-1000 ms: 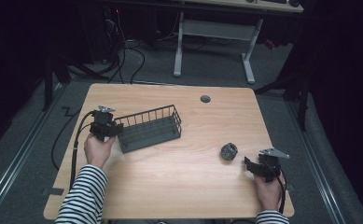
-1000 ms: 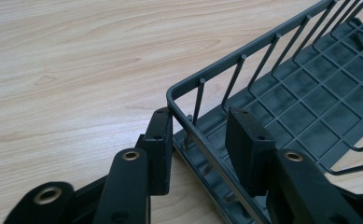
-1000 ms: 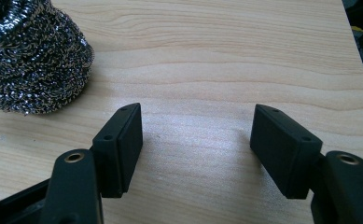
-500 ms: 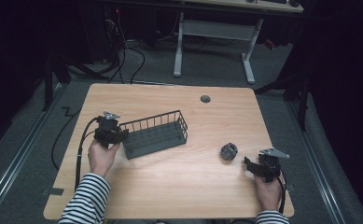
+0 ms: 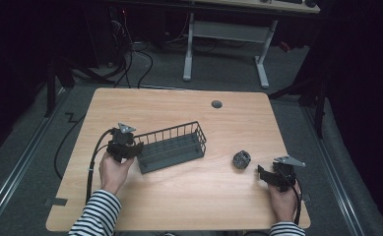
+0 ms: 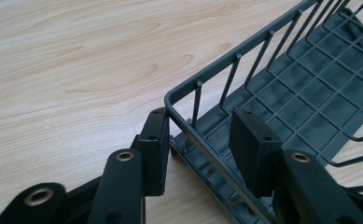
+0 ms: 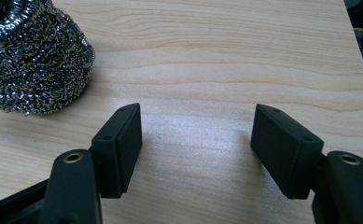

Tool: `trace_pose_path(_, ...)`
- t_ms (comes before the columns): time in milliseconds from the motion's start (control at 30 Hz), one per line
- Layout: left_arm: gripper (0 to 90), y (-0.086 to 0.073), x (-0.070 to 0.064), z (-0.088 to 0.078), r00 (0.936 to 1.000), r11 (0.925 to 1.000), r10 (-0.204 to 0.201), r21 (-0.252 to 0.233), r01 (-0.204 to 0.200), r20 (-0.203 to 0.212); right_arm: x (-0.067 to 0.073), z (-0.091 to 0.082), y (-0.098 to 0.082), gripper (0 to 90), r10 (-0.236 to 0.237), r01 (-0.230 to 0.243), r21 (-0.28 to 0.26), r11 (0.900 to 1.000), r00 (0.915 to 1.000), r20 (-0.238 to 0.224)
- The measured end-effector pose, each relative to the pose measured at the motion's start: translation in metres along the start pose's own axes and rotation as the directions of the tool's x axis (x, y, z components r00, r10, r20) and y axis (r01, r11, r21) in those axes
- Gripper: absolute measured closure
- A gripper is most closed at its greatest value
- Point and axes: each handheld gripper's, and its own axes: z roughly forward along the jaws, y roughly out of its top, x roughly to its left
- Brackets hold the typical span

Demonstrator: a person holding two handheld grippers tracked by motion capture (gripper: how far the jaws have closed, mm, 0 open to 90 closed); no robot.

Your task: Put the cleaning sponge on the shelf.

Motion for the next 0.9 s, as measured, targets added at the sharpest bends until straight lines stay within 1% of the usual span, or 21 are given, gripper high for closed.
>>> trace_pose_path(200,58.2,-0.004,-0.013,-0.003,0.9991,0.9994,0.034,-0.007,-0.034,0.026,0.000,0.000,0.000,34.0,-0.003,0.003,-0.001,1.000,1.0000,0.000)
trace_pose_path(300,58.0,-0.005,-0.019,-0.004,0.9979,0.9990,0.043,-0.014,-0.042,0.048,0.000,0.000,0.000,34.0,-0.003,0.003,-0.001,1.000,1.0000,0.000)
trace_pose_path(467,57.7,-0.007,-0.027,-0.004,0.9967,0.9985,0.053,-0.021,-0.051,0.061,0.000,0.000,0.000,34.0,-0.006,0.006,-0.002,1.000,1.0000,0.000)
trace_pose_path(533,57.7,-0.008,-0.028,-0.005,0.9961,0.9986,0.049,-0.026,-0.047,0.073,0.000,0.000,0.000,34.0,-0.003,0.003,-0.001,1.000,1.0000,0.001)
trace_pose_path(600,57.5,-0.009,-0.030,-0.005,0.9951,0.9983,0.053,-0.028,-0.051,0.083,0.000,0.000,0.000,34.0,-0.003,0.003,-0.001,1.000,1.0000,0.001)
trace_pose_path(733,57.4,-0.009,-0.031,-0.005,0.9949,0.9982,0.057,-0.026,-0.055,0.084,0.000,0.000,0.000,34.0,-0.003,0.003,-0.001,1.000,1.0000,0.001)
trace_pose_path(900,55.5,-0.009,-0.030,-0.005,0.9943,0.9978,0.062,-0.029,-0.059,0.086,0.000,0.000,0.000,34.0,-0.002,0.002,-0.001,1.000,1.0000,0.000)
